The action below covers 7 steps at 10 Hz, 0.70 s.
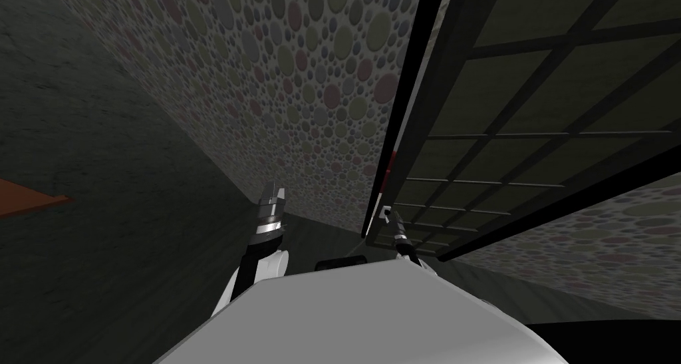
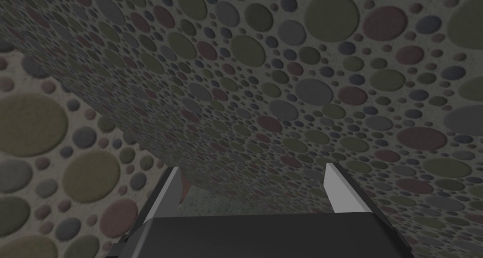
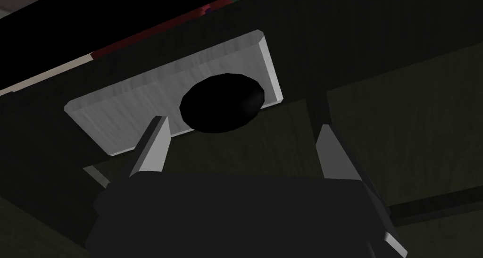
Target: Pull the door open
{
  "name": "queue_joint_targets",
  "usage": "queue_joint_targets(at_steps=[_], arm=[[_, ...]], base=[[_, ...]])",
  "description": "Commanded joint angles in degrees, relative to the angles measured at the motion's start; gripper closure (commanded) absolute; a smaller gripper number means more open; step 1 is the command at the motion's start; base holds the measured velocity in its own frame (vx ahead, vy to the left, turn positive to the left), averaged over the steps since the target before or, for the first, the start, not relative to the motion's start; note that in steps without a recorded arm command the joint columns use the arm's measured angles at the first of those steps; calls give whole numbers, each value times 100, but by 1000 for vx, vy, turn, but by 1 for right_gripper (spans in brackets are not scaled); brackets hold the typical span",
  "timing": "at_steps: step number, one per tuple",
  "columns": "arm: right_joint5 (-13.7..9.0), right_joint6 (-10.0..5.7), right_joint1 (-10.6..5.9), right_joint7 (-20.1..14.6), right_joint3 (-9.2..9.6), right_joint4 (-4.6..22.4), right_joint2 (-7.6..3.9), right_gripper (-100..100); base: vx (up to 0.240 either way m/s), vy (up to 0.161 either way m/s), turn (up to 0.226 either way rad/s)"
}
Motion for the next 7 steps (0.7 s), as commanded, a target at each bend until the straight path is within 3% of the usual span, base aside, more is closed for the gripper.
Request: queue_joint_targets(at_steps=[1,7], arm=[[-50,16,-11,-186,23,-7,13,-100],[-423,122,-61,-1104,189,-117,114,-100]], base=[[-51,-17,12],[-56,-11,24]])
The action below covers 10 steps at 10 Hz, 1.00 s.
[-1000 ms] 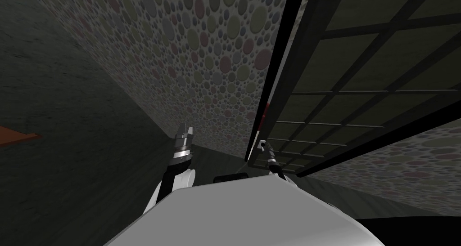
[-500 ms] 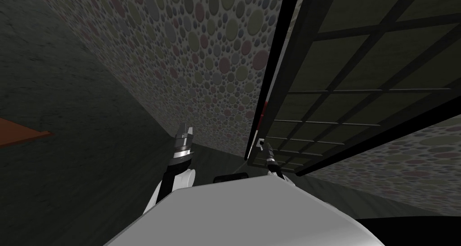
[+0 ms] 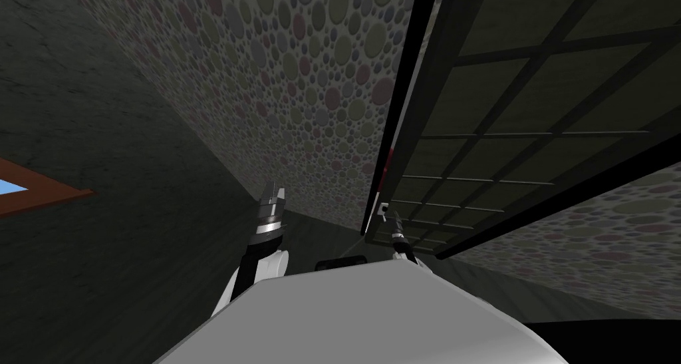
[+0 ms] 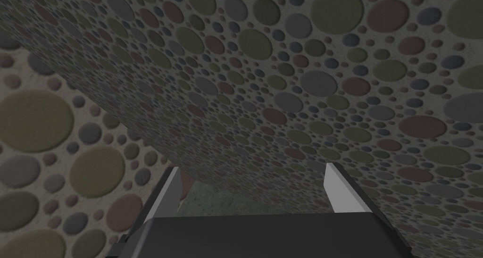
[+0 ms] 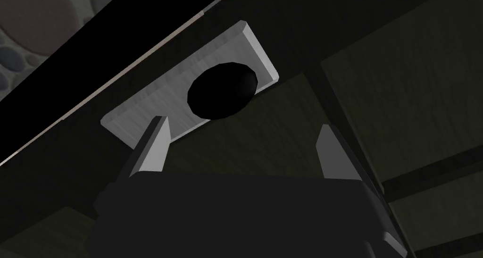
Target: Pull the door open
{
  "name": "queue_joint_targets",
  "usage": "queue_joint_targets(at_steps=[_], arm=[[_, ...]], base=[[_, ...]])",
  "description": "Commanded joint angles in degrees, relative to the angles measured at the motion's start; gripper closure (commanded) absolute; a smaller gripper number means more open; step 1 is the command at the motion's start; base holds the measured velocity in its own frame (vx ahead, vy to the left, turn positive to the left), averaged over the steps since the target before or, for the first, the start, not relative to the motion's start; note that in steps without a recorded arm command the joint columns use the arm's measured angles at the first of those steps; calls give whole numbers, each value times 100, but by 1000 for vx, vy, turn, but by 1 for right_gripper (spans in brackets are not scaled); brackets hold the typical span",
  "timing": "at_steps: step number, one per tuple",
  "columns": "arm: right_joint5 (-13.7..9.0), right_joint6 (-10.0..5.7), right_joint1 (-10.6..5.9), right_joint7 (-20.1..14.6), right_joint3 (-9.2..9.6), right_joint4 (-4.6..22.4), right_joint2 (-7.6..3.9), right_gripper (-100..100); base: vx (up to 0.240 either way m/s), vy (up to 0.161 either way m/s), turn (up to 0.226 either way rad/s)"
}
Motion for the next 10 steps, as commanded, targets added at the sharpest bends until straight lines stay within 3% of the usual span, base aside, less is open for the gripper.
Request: queue_joint_targets(at_steps=[1,10], arm=[[-150,44,-20,-286,67,-45,42,-100],[-662,190,-89,-1551,294,-196,180,-100]], base=[[-79,-19,38],[-59,-12,27]])
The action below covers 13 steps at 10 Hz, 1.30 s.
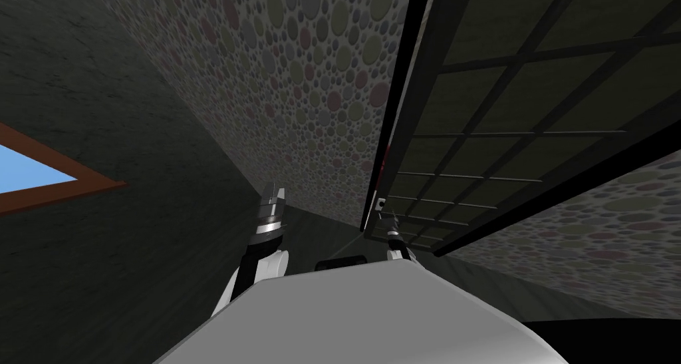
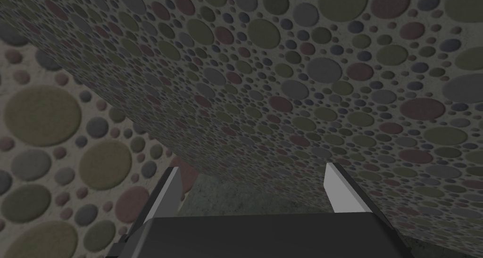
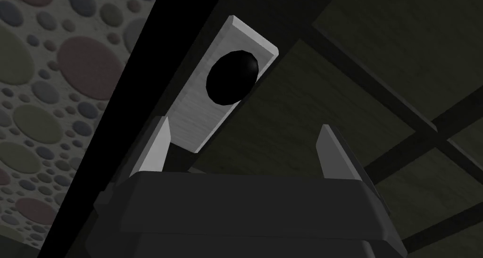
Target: Pull the door open
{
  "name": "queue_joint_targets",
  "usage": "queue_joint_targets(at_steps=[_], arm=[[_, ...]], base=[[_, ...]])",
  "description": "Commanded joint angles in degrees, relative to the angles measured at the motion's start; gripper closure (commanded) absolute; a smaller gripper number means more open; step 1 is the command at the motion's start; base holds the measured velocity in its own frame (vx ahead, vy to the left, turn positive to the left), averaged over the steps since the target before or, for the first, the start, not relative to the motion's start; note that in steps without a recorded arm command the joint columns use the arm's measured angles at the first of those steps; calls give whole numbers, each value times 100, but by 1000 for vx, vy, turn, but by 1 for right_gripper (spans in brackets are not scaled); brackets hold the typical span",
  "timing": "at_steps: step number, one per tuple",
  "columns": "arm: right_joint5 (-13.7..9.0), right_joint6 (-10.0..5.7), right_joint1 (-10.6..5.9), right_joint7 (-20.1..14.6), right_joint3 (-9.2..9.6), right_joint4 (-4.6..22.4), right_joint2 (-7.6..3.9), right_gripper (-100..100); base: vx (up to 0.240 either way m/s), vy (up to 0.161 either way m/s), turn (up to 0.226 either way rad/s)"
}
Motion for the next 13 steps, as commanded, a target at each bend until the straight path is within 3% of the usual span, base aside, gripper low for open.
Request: queue_joint_targets(at_steps=[1,2,7,13], arm=[[-118,34,-19,-286,52,-32,32,-100],[-118,34,-19,-315,52,-32,32,-100],[-477,136,-67,-1141,211,-137,129,-100],[-740,210,-102,-1964,328,-215,200,-100]], base=[[-69,-16,22],[-49,-16,14],[-60,-13,28],[-51,-7,18]])
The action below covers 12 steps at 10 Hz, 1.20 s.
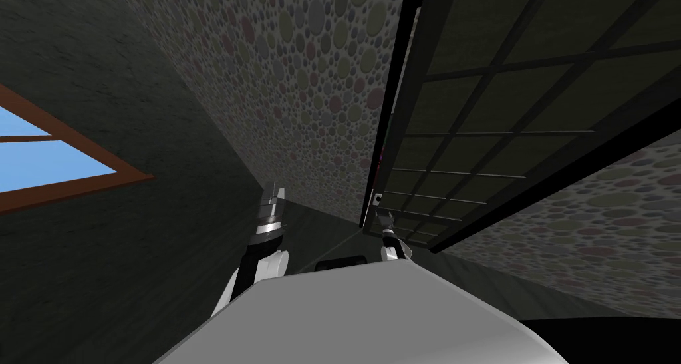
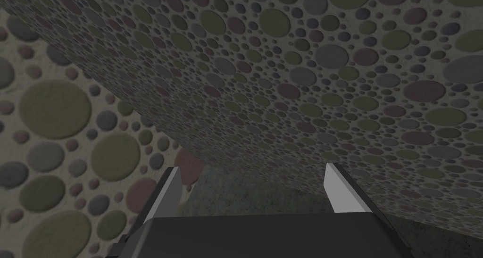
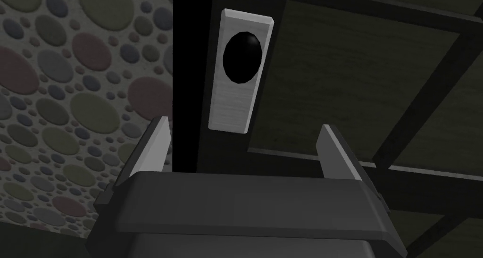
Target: Pull the door open
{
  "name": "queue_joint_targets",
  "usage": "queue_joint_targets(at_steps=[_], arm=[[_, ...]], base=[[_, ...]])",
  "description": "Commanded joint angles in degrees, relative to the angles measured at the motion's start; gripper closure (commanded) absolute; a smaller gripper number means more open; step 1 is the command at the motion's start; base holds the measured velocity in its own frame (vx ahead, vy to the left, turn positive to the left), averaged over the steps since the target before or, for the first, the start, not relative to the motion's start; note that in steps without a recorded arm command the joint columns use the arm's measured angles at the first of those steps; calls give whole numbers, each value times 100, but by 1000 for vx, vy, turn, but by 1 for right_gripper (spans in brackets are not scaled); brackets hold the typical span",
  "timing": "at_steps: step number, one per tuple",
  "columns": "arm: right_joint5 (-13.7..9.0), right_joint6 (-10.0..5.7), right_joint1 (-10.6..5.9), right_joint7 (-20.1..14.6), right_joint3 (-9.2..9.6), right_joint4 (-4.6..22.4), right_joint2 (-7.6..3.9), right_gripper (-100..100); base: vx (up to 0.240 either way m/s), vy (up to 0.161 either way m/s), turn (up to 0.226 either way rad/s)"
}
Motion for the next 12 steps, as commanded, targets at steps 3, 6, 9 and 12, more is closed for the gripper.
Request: queue_joint_targets(at_steps=[3,6,9,12], arm=[[-157,48,-20,-464,70,-47,38,-100],[-172,-12,42,-546,34,12,-97,-100],[-244,-110,163,-815,-20,98,-349,-100],[-304,-190,262,-1035,-64,168,-555,-100]], base=[[-54,-11,18],[95,-6,54],[210,2,105],[173,-25,73]])
